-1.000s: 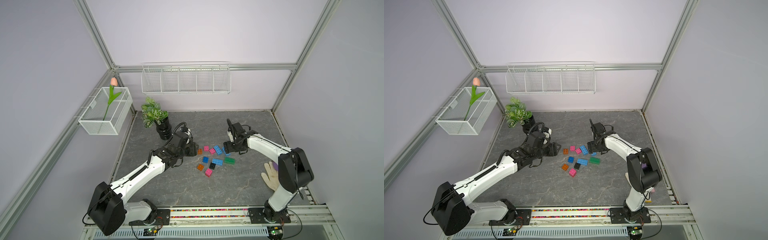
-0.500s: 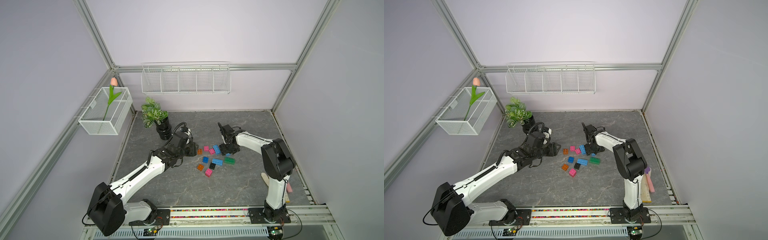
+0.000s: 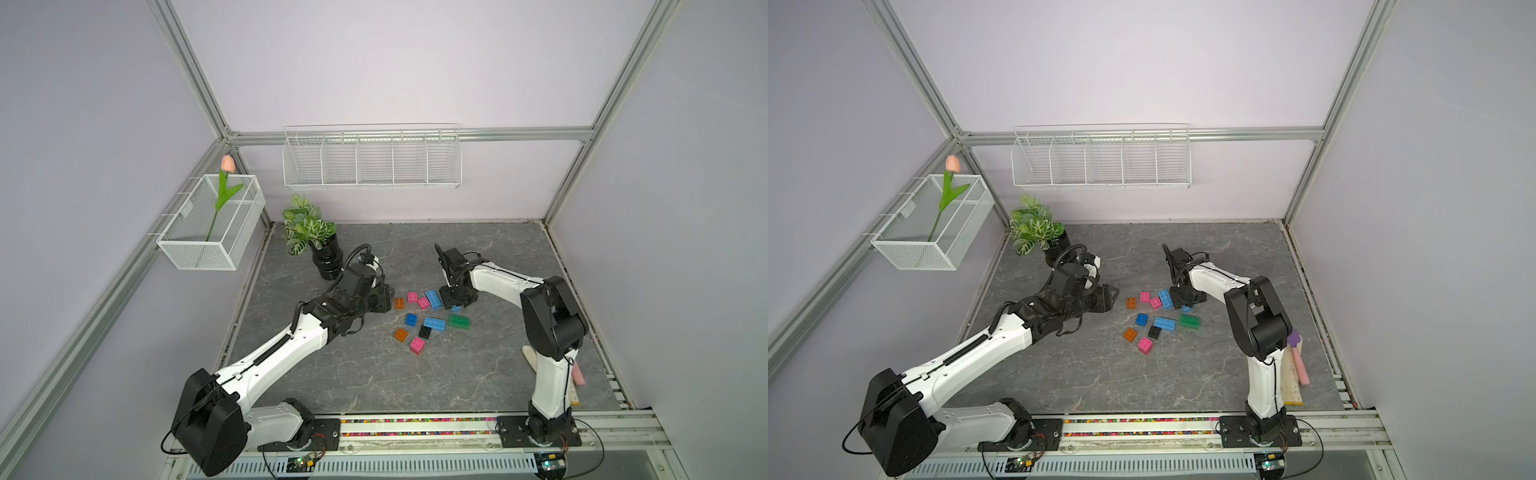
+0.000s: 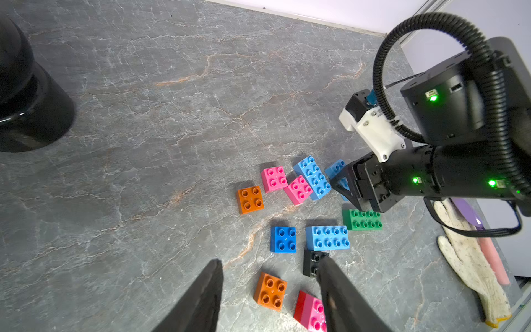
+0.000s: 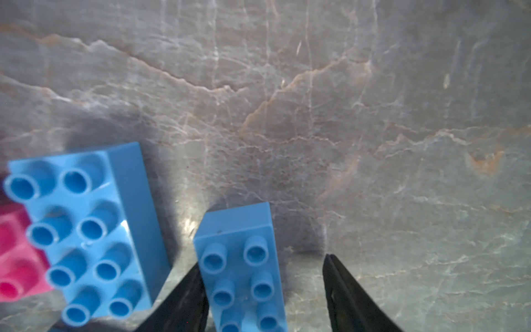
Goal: Assemble the letter p with lego
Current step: Pick up the lego brick from the center of the board.
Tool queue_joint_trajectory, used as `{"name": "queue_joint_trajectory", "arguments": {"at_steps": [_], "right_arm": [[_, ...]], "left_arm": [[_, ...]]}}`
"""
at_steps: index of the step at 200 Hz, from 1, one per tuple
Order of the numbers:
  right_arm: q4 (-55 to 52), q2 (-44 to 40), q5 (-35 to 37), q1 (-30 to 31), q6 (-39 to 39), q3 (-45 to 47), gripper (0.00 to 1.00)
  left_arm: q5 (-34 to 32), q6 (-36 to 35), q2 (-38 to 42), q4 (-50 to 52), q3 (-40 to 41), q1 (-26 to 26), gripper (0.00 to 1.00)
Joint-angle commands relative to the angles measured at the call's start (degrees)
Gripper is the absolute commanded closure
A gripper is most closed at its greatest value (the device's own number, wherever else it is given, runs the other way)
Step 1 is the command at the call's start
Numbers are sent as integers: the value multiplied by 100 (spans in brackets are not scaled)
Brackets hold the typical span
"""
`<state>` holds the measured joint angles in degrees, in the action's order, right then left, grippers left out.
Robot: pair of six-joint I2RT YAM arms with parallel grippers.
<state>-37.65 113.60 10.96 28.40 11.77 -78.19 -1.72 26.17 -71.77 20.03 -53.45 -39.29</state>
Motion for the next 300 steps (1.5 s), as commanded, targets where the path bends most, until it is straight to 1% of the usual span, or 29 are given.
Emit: {"name": "queue_joint_trajectory", "arguments": {"at_steps": [1, 38, 63, 90, 138, 163, 194, 220, 248, 270, 300], "right_arm": [[-55, 127, 49, 62, -59, -165, 39], [-53, 136, 35, 84, -69, -214, 44], [-44, 145, 35, 85, -70, -202, 49], [-17, 180, -15, 80, -79, -205, 58], [45, 174, -127, 83, -113, -180, 69], [95, -24, -229, 92, -247, -99, 75], [117, -636, -521, 145, -649, 136, 77], [77, -1281, -845, 392, -1254, 447, 77], [-75, -1800, -1138, 808, -1945, 640, 77], [-257, -1993, -1270, 1154, -2274, 622, 76], [-372, -2002, -1077, 1743, -2417, 569, 76]], "left_arm": [[-116, -96, 48, 63, -34, -26, 43], [-115, -104, 22, 71, -43, -24, 43], [-127, -105, 10, 90, -35, -24, 43], [-134, -101, 15, 90, -21, -22, 43], [-158, -104, 77, 29, 76, -26, 44], [-199, -104, 177, -75, 205, -18, 45], [-548, 176, 407, -134, 455, -9, 45], [-475, 247, 601, -261, 675, 122, 46], [-44, 441, 817, -494, 1016, 536, 45], [94, 527, 918, -442, 1110, 790, 45], [283, 603, 987, -226, 1117, 1095, 45]]}}
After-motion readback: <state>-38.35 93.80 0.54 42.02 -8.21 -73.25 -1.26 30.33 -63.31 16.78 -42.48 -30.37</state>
